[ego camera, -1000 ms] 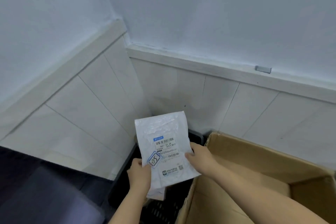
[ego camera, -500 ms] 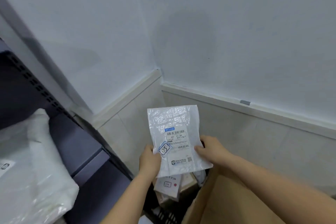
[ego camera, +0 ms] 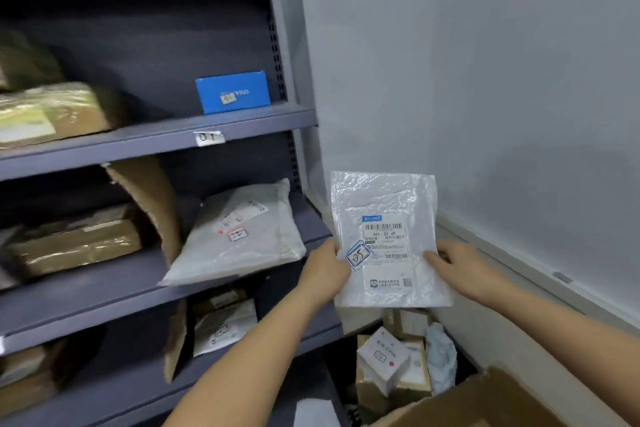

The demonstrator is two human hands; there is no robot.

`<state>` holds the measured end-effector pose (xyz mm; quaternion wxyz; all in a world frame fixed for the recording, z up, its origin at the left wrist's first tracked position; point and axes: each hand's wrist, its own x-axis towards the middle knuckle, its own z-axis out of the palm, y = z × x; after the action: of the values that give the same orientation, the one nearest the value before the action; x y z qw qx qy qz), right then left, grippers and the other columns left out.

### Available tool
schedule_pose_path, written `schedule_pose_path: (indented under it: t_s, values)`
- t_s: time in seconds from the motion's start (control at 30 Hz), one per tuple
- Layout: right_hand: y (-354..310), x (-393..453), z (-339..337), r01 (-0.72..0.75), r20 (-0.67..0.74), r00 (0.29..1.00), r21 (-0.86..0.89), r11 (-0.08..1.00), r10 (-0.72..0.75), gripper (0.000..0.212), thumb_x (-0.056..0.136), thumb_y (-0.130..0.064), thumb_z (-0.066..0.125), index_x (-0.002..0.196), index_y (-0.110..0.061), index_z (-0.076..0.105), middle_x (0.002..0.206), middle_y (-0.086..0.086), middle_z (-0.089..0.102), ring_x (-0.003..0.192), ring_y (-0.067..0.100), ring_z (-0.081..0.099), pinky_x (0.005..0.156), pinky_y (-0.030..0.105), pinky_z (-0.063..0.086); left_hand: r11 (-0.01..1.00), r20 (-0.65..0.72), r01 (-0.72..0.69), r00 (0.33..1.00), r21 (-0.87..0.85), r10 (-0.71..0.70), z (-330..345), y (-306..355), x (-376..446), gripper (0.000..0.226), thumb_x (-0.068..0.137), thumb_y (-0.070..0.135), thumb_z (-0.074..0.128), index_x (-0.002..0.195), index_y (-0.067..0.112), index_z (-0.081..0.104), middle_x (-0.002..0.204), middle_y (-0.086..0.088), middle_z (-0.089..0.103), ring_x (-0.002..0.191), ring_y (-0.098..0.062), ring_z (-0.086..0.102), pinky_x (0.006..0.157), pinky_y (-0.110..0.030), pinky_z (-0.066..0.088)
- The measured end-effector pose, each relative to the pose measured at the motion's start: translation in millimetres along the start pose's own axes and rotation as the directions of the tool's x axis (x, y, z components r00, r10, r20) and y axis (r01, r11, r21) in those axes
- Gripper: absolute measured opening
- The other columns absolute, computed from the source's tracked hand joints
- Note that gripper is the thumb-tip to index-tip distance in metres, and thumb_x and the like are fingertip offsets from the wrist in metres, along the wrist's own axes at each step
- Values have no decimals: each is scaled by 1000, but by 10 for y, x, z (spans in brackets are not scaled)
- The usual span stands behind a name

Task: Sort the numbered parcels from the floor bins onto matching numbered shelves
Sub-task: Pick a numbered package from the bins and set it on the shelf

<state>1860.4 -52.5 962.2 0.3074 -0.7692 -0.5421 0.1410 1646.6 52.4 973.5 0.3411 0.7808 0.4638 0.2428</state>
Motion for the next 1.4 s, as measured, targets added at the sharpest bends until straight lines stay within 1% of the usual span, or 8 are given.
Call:
schedule_pose_path:
  t_s: [0.23, 0.37, 0.53, 0.63, 0.83, 1.07, 1.3, 1.4]
  values:
    - [-789, -49, 204, 198, 43, 980, -47, 979, -196, 40, 101, -31, 44, 65, -14, 52, 56, 0, 51, 52, 17, 47, 52, 30, 31, 998, -206, 67, 976, -19, -69, -797, -155, -655, 11, 87, 7, 47, 80, 16, 48, 79, 2, 53, 69, -14, 44, 59, -28, 36]
    - [-1182, -61, 445, 278, 66, 959, -57, 959, -274, 38, 100, -33, 44, 76, -8, 60, 67, 6, 64, 63, 23, 59, 56, 32, 36, 995, -311, 96, 945, -21, -98, -1193, -314, -939, 18, 89, 6, 48, 75, 17, 46, 73, 5, 47, 66, -10, 42, 51, -19, 28]
    - [-1729, -214, 714, 398, 82, 915, -46, 916, -394, 31, 100, -31, 46, 79, -13, 61, 63, -3, 58, 58, 9, 52, 51, 21, 31, 987, -373, 152, 914, -54, -161, -1680, -608, -1363, 7, 86, 8, 52, 86, 9, 59, 76, 1, 54, 67, -10, 46, 54, -19, 35]
    - [-2095, -373, 941, 443, 107, 893, -33, 896, -438, 37, 99, -32, 47, 67, -16, 49, 59, -3, 54, 59, 14, 51, 55, 29, 35, 978, -419, 198, 884, -68, -208, -1994, -826, -1666, 14, 84, 6, 54, 72, 14, 52, 71, 4, 52, 63, -10, 44, 53, -21, 34]
    - [-2993, -838, 1522, 581, 190, 801, -24, 813, -567, 35, 101, -33, 45, 67, -25, 48, 62, -9, 56, 60, 8, 52, 52, 24, 33, 957, -472, 273, 835, -94, -284, -2718, -1386, -2437, 19, 86, 6, 54, 74, 16, 44, 73, 1, 50, 66, -13, 44, 57, -25, 34]
    - [-4044, -1369, 2222, 656, 196, 735, 39, 754, -650, 33, 100, -36, 44, 75, -17, 55, 68, -3, 63, 66, 17, 59, 65, 39, 50, 945, -539, 320, 785, -67, -304, -3664, -1884, -3379, 22, 88, 9, 58, 72, 18, 45, 74, 2, 52, 64, -9, 45, 53, -20, 35]
    - [-5066, -1937, 2970, 731, 252, 633, 115, 672, -732, 36, 100, -35, 44, 73, -16, 55, 58, -6, 56, 56, 11, 52, 55, 32, 38, 902, -615, 400, 675, -159, -408, -4406, -2475, -4353, 12, 87, 10, 57, 78, 16, 51, 80, 2, 58, 68, -11, 52, 60, -24, 47]
    - [-5484, -2092, 3304, 767, 282, 581, 123, 630, -763, 37, 100, -36, 44, 70, -15, 50, 57, -5, 53, 57, 13, 51, 54, 31, 35, 887, -662, 433, 618, -163, -424, -4703, -2759, -4679, 13, 86, 11, 56, 75, 17, 50, 78, 3, 56, 69, -10, 49, 56, -20, 38]
